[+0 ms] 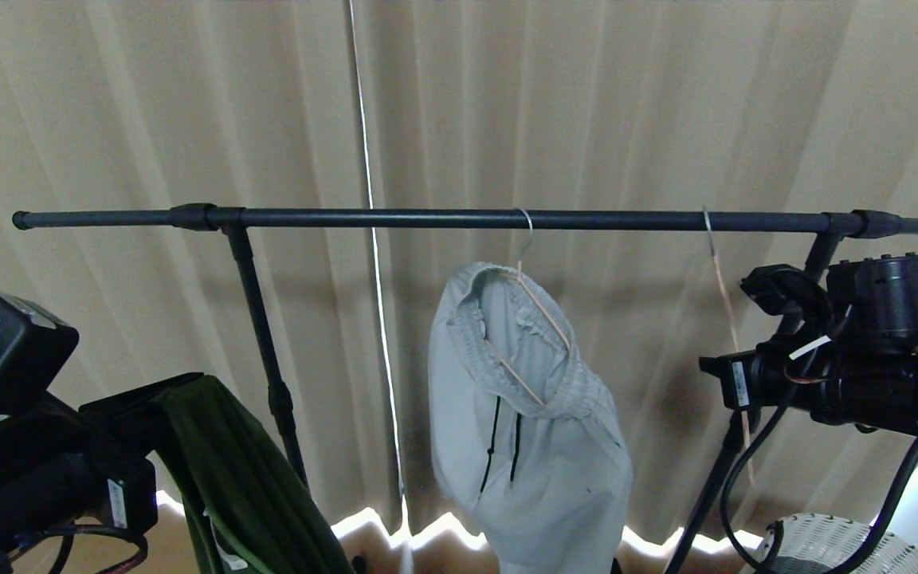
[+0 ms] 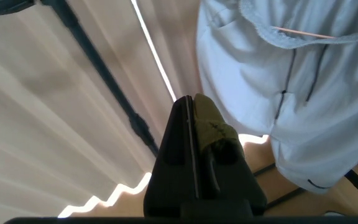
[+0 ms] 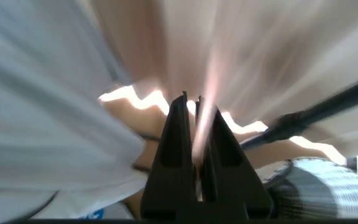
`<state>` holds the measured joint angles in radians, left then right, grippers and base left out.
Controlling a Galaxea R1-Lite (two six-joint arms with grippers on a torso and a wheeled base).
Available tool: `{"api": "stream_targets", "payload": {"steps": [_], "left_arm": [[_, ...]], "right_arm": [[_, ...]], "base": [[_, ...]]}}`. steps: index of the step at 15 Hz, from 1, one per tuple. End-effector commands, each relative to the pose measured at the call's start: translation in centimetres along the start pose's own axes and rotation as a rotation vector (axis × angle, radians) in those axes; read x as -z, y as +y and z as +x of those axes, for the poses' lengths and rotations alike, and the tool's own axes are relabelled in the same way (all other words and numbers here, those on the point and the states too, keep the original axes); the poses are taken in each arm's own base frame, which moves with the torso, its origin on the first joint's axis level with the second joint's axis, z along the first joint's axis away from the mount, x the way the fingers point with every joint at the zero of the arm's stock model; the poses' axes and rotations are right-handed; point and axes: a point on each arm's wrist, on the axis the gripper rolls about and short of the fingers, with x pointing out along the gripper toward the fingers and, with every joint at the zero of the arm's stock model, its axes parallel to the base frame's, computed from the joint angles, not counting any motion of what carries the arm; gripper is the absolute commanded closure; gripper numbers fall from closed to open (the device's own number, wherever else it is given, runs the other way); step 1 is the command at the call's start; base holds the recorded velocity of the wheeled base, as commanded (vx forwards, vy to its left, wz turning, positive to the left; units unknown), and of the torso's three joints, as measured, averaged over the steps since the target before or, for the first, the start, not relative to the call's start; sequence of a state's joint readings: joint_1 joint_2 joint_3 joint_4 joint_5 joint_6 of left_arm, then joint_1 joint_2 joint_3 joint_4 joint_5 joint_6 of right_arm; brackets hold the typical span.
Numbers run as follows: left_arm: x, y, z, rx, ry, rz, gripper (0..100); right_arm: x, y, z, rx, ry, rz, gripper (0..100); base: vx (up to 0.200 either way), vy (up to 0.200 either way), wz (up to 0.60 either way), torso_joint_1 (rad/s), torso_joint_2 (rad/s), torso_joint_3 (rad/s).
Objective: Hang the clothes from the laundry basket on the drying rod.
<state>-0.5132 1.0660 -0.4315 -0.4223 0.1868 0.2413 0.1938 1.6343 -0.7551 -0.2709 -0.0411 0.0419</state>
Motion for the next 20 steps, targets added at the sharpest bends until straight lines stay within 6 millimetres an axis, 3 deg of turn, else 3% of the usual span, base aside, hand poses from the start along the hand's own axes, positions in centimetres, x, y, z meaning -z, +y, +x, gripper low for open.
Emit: {"api": "stream_targets", "payload": {"steps": [1,8,13,16,20], "left_arm": [[0.0,0.0,0.0,0.002,-0.001,0.001,100],[0.0,0.0,0.0,0.001,-0.002,0.003,100],[0.0,0.0,0.0,0.000,-0.001,0.003,100],[0.1,0.0,-0.1,-0.003,-0.006,0.002,100],[0.3,0.0,0.0,-0.009,0.000,0.002,100]], "right_arm": [[-0.3,0.0,-0.7,0.003,-0.024,-0.002,100],[-0.8,-0.1,-2.2,0.006,-0.072,-0.008,100],[-0.8,-0.2,-4.6,0.002,-0.131,-0.008,100],[0.5,-0.3,-7.0,0.001,-0.157,-0.022,100],[2.0,-0.4,-8.5,0.003,-0.160,-0.049,100]], "base": [[0.000,0.000,0.00,0.000,0.00,0.000],[0.000,0.000,0.00,0.000,0.00,0.000],[0.000,0.000,0.00,0.000,0.00,0.000],[0.000,0.000,0.00,0.000,0.00,0.000],[-0.200,0.000,0.00,0.008,0.00,0.000]]}}
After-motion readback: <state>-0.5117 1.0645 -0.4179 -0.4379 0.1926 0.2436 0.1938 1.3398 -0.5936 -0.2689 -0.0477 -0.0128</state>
